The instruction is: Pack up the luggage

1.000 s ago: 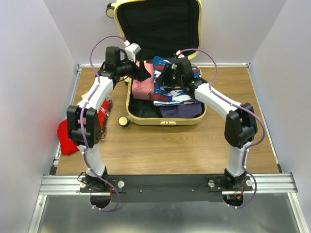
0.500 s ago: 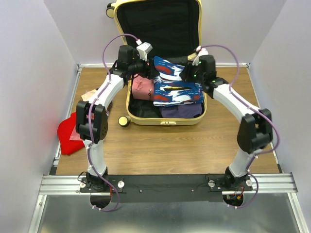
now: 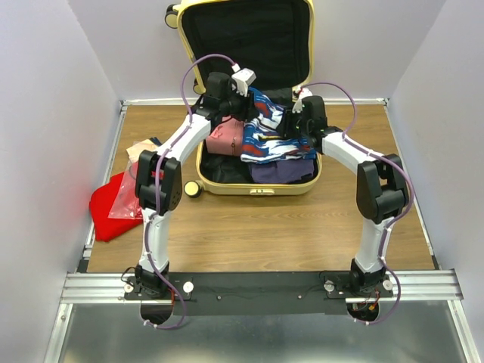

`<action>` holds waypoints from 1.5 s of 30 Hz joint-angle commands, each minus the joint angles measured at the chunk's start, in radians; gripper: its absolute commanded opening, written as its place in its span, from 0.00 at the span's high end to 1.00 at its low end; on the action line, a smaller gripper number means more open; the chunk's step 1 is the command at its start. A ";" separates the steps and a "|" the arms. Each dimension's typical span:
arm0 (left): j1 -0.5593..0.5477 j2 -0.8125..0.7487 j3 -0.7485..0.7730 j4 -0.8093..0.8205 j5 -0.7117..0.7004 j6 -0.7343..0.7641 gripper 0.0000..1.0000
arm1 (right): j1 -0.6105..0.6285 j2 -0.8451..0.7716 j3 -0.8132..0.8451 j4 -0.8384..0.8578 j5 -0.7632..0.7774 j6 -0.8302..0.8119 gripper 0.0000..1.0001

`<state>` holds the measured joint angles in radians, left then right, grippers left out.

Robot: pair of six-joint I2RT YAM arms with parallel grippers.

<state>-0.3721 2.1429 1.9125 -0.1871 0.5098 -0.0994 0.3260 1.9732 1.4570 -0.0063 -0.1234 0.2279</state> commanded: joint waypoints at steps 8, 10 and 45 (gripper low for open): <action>-0.024 -0.134 0.045 -0.032 0.044 0.037 0.19 | -0.047 -0.005 -0.026 -0.135 -0.109 -0.091 0.34; 0.051 -0.227 -0.016 0.021 0.146 0.029 0.13 | -0.047 -0.042 -0.023 -0.133 -0.145 -0.075 0.29; 0.759 -0.376 -0.707 -0.453 -0.227 0.590 0.13 | -0.047 -0.231 -0.021 -0.230 -0.136 -0.124 0.00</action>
<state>0.4305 1.7222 1.2434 -0.7506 0.3206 0.5243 0.2802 1.7447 1.4532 -0.2176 -0.2958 0.1192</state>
